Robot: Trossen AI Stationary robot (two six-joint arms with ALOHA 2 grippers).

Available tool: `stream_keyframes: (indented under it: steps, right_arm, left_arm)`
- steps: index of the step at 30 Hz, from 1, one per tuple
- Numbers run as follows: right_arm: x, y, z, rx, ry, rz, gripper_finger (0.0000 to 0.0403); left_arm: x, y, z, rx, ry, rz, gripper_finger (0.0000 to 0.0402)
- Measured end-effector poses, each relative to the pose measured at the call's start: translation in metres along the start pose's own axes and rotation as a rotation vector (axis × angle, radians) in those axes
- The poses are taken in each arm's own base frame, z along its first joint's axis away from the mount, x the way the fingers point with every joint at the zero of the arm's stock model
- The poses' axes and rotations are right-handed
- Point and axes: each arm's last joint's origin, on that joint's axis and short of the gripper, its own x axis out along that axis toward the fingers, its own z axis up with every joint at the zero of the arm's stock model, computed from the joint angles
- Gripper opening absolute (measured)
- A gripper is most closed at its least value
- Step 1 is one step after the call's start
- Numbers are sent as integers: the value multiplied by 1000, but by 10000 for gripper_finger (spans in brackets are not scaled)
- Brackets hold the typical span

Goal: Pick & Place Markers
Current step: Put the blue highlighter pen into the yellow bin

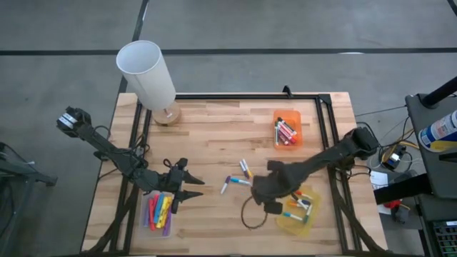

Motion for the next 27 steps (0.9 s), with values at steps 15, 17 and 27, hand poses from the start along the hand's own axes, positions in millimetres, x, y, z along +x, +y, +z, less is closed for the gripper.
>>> stream_keyframes:
  steps: [15,17,27]
  right_arm:
    - [-10,75,-88,200,47,-68,30]
    - [-4,78,-99,204,39,-101,31]
    - [33,72,-127,259,136,-147,33]
  left_arm:
    - [0,0,0,0,0,1,174]
    - [0,0,0,0,0,0,174]
    - [0,0,0,0,0,0,174]
